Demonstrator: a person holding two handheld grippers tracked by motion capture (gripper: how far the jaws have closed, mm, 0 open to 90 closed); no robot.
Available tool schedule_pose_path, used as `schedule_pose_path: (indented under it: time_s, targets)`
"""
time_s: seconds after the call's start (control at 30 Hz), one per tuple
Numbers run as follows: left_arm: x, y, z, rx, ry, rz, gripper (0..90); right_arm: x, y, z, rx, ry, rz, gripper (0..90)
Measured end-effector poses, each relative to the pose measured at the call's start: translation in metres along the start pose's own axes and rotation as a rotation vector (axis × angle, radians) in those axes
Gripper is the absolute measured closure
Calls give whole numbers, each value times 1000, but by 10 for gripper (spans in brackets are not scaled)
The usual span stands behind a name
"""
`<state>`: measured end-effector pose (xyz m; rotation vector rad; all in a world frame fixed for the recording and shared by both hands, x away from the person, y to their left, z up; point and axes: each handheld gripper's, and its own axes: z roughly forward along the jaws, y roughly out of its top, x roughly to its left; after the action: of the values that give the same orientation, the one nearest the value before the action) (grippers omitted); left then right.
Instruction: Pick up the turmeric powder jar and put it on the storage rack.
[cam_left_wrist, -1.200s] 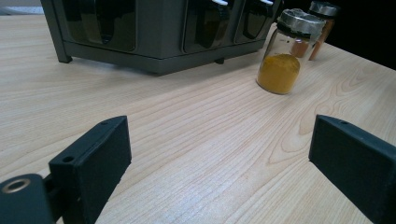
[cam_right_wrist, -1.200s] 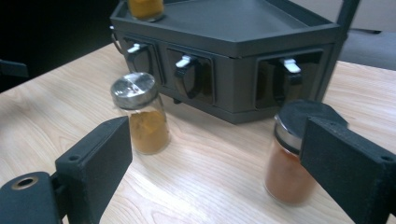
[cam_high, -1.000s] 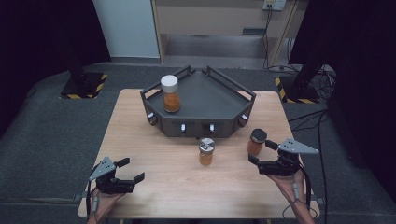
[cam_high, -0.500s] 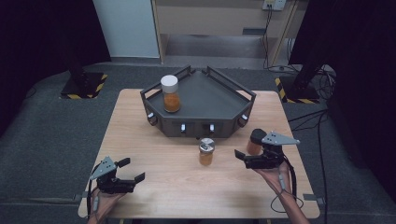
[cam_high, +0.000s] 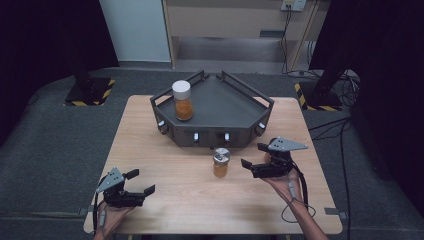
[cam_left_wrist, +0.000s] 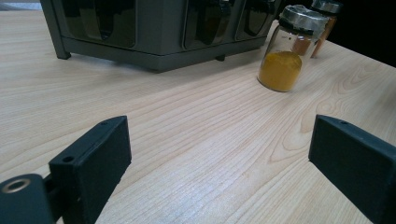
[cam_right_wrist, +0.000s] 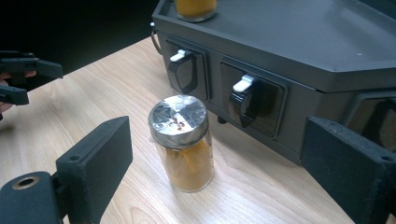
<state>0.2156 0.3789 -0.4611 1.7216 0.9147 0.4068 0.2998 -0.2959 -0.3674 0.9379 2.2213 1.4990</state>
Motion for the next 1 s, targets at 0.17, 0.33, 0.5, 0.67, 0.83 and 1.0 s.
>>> schedule_pose_path:
  time_s: [0.17, 0.33, 0.5, 0.67, 0.83, 1.0]
  targets:
    - [0, 0, 0, -1, 1, 0, 49, 2, 3, 11, 13, 16, -11, 97]
    - [0, 0, 0, -2, 0, 1, 49, 3, 6, 21, 19, 30, -14, 100]
    - [0, 0, -1, -4, 1, -1, 49, 4, 8, 30, 29, 44, -21, 106]
    - [0, 0, -1, -1, 0, 3, 49, 6, 10, 39, 45, 49, -32, 107]
    - [0, 0, -1, -1, -1, 2, 50, 7, 11, 47, 54, 56, -35, 108]
    - [0, 0, 0, 1, -1, 3, 50, 9, 13, 55, 70, 61, -41, 109]
